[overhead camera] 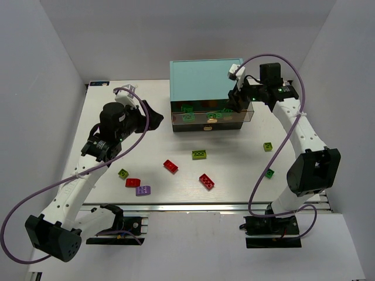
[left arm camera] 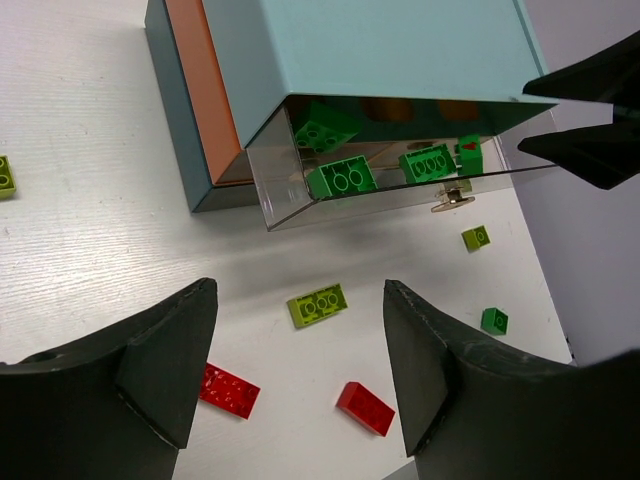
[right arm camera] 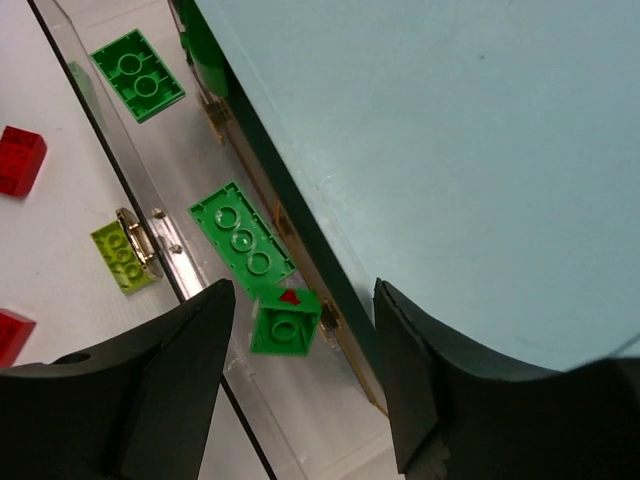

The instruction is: Sort the legos into containers by color

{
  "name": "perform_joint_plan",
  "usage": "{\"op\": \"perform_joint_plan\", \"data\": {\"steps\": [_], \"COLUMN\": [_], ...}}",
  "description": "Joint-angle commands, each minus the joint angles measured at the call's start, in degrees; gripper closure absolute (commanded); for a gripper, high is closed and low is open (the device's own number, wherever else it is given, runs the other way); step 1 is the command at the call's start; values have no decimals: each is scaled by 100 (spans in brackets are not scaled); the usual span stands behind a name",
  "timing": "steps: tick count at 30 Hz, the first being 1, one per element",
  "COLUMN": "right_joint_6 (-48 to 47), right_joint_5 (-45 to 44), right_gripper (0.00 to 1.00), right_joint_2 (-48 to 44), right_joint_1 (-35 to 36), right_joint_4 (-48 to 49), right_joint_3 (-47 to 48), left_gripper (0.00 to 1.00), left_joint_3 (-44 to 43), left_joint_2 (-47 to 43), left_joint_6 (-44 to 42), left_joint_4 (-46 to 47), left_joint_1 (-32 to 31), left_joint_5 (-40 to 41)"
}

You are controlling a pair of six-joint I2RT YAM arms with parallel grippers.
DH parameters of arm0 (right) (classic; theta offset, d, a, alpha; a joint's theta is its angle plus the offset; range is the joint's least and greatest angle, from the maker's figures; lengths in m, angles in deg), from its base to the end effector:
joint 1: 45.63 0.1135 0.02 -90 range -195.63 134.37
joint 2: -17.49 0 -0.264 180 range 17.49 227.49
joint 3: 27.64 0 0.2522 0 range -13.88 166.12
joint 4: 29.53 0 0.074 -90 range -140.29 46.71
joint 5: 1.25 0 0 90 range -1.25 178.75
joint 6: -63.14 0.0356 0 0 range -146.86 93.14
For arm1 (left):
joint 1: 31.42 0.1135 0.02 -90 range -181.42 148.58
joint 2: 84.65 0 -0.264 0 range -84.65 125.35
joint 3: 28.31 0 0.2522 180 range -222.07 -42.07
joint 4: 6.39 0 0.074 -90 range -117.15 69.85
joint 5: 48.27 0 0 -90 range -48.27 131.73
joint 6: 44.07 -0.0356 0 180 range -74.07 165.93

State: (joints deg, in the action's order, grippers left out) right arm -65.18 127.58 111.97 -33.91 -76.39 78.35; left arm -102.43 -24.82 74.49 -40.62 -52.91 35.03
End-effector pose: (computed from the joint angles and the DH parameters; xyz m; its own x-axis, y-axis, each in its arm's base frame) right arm 0.3585 0.0972 0.3682 -0.0359 -0.5007 -0.8648 -0.8683 0.4441 -0.2211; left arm 0.2167 -0.0898 0.3667 -0.5014 -0.3129 -0.8066 0.2575 0.8361 -0.4844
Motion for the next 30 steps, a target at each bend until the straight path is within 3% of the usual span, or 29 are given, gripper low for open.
{"op": "perform_joint_plan", "data": {"steps": [1, 5, 7, 9, 10, 11, 12, 13, 14, 15, 16, 19, 21, 22, 25, 30], "right_joint_6": [105, 624, 1027, 1291, 1293, 1179, 621, 42, -730, -1547, -2625, -3312, -3191, -2998, -2533, -2232], "right_joint_5": [-112, -200, -157, 150, 378, 980, 1630, 1898, 2005, 1962, 1718, 1243, 663, 470, -661, -2027], "right_gripper": [36, 35, 40, 52, 73, 82, 94, 97, 98, 99, 97, 87, 81, 71, 55, 41], "right_joint_2": [-52, -52, -78, -218, -324, -629, -1024, -1219, -1404, -1571, -1860, -2152, -2197, -2249, -2442, -2654], "right_joint_1": [5, -48, -100, -232, -363, -512, -653, -724, -759, -786, -777, -795, -803, -812, -821, -847], "right_joint_4": [5, 137, 146, 260, 339, 435, 523, 359, 9, -438, -1156, -1961, -2446, -2525, -2737, -2806], "right_joint_3": [366, 708, 928, 929, 703, 492, -15, -238, -405, -555, -809, -1004, -1066, -1110, -1583, -2681], "left_gripper": [23, 23, 27, 34, 38, 48, 60, 60, 69, 71, 71, 69, 66, 65, 55, 39], "left_joint_3": [42, 24, 33, 59, 77, 129, 164, 200, 235, 305, 340, 393, 385, 367, 349, 419], "left_joint_2": [-77, -33, -7, -15, -16, -33, -77, -94, -121, -138, -173, -174, -156, -156, -139, -104], "left_joint_6": [27, 1, 1, -8, -8, -8, -8, -8, -8, 1, 1, -34, -96, -105, -148, -166], "left_joint_4": [157, 201, 210, 219, 210, 219, 227, 245, 245, 245, 245, 219, 131, 113, 34, 60], "left_joint_1": [-4, -4, -4, -4, -4, -4, -4, -4, -4, -4, -4, -4, -4, -4, -4, -4], "left_joint_5": [-95, -104, -112, -112, -112, -104, -95, -95, -95, -69, -60, -42, -33, -33, 10, 37]}}
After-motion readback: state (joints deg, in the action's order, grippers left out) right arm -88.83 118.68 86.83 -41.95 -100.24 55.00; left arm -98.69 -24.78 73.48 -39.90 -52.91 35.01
